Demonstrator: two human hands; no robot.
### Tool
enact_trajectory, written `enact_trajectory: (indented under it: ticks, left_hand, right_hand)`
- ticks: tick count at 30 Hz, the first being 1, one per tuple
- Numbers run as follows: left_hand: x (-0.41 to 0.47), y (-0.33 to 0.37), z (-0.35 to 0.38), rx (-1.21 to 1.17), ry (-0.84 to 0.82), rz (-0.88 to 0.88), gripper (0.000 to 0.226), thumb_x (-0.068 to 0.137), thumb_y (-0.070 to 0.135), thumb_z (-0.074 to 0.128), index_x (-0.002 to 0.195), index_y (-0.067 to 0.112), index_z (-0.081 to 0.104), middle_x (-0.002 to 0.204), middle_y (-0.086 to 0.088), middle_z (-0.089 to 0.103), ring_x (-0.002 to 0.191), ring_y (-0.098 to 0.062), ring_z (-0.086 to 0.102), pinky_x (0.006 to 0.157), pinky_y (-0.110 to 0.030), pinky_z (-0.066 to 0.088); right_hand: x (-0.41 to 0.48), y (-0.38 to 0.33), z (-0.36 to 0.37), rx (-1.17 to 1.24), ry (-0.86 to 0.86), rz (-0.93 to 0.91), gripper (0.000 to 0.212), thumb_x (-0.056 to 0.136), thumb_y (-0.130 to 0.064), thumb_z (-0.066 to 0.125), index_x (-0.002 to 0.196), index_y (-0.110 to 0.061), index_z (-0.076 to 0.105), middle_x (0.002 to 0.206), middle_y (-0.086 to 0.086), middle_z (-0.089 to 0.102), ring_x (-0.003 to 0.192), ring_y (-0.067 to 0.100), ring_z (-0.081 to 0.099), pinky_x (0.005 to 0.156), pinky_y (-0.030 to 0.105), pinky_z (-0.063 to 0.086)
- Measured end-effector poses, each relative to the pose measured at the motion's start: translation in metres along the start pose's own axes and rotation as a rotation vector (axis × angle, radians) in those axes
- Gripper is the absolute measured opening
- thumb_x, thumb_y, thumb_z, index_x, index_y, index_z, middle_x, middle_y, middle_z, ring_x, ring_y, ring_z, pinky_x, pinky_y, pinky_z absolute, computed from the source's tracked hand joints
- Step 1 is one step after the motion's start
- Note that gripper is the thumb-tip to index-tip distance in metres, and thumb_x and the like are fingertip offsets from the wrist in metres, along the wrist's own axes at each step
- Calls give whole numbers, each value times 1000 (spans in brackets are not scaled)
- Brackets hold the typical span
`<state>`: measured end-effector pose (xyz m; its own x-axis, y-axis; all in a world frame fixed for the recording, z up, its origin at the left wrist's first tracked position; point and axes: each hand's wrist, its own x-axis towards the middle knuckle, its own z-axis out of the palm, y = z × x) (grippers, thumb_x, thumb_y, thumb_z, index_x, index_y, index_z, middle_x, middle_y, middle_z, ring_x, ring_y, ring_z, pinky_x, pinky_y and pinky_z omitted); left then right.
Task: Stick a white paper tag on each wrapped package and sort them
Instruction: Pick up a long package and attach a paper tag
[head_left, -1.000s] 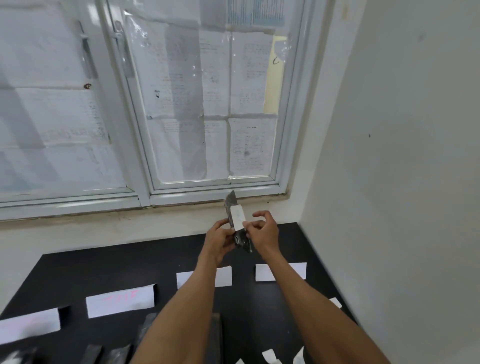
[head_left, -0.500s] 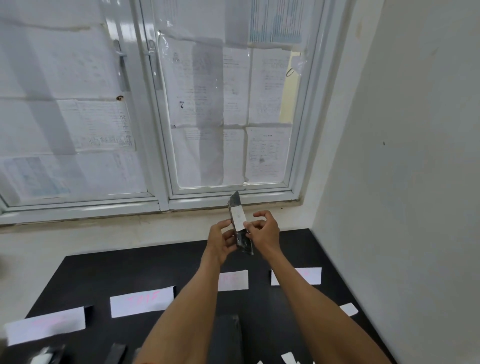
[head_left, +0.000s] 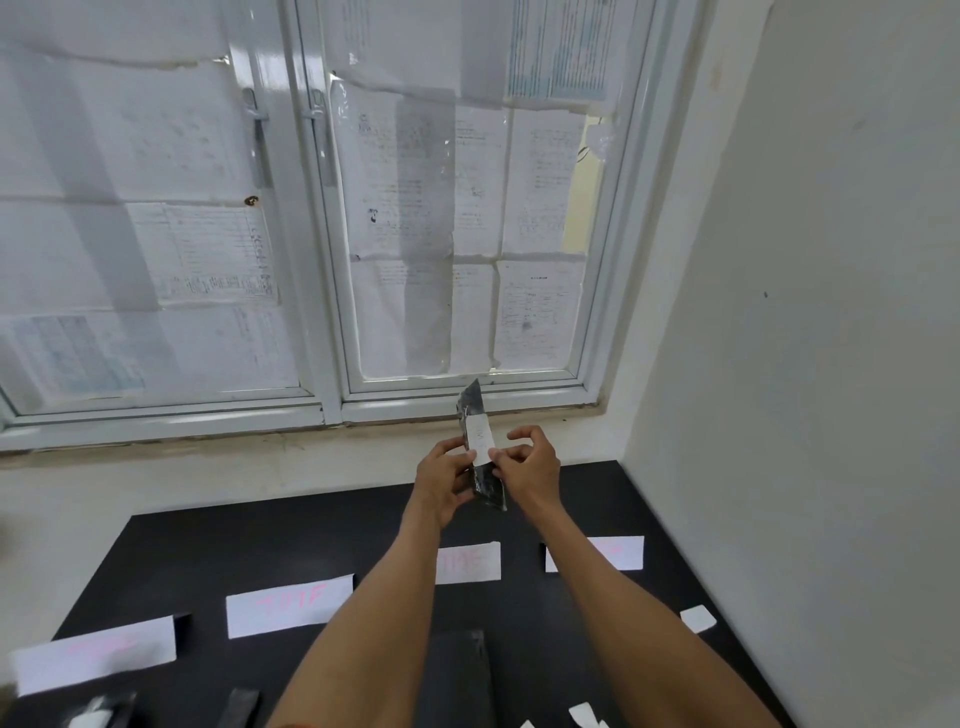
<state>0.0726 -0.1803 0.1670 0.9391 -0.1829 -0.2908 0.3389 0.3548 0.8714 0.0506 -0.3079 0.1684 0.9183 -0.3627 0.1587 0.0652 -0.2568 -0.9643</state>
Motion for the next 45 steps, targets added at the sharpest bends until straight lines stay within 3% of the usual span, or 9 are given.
enact_trajectory:
  ticks: [7,13,17,21,25,33,37,40,45]
  left_hand:
    - [-5,3,-7,3,-1,14,25,96,4,49,119,15,54,106,-16,68,94,-31,68,83,-46,58]
    - [-11,6,-12,32,-12,30,29,99,9,47,127,14,52,115,-14,65,101,-30,66,84,-44,57]
    - [-16,12,-14,51,-49,33,30,99,10,47,128,10,54,118,-16,63,104,-31,64,84,-40,57]
    - [-21,18,-16,53,-97,-24,32,96,4,49,127,12,53,118,-18,62,105,-33,63,82,-40,57]
    - [-26,21,-21,12,-80,-95,37,88,2,49,124,7,53,112,-20,62,99,-33,63,79,-39,56]
    - [-23,22,-24,-33,106,-44,45,90,43,60,115,6,57,110,-19,63,96,-32,62,70,-37,55]
    - [-18,25,-29,115,213,-43,58,86,56,59,118,8,56,107,-15,63,97,-31,60,81,-40,53]
    - [-23,28,-32,149,248,-19,50,86,52,60,109,8,57,94,-11,62,85,-26,59,71,-37,49]
    - [-29,28,-39,-59,36,-34,44,93,21,60,127,-6,52,117,-22,63,101,-34,63,80,-40,56]
  right_hand:
    - [-3,-2,4,-24,-15,2,31,81,-17,75,101,-13,52,85,9,72,74,18,72,61,21,58]
    - [-3,0,8,-324,59,-153,37,76,-40,76,101,-23,56,96,-6,62,83,11,62,64,19,52]
    - [0,3,8,-373,-198,-359,44,92,-32,60,135,-28,50,145,3,37,126,22,46,92,35,55]
    - [2,-1,2,-398,-348,-257,52,96,-36,52,145,-32,36,156,5,22,141,27,29,112,42,36]
    - [1,-7,-3,-336,-449,-208,59,93,-35,58,146,-34,32,153,4,31,136,26,37,105,39,43]
    - [-10,-17,10,-226,-464,-279,61,85,-31,70,141,-31,44,133,4,59,109,18,63,80,19,55]
    - [-12,-16,16,-195,-487,-271,50,92,-27,60,140,-31,45,130,4,61,113,19,61,95,41,54]
    - [-14,-17,17,-177,-519,-267,51,94,-22,58,142,-29,43,132,5,59,113,16,60,93,37,55]
    - [-16,-18,19,13,-503,-138,53,93,-13,59,143,-22,41,136,10,54,120,25,57,90,35,56]
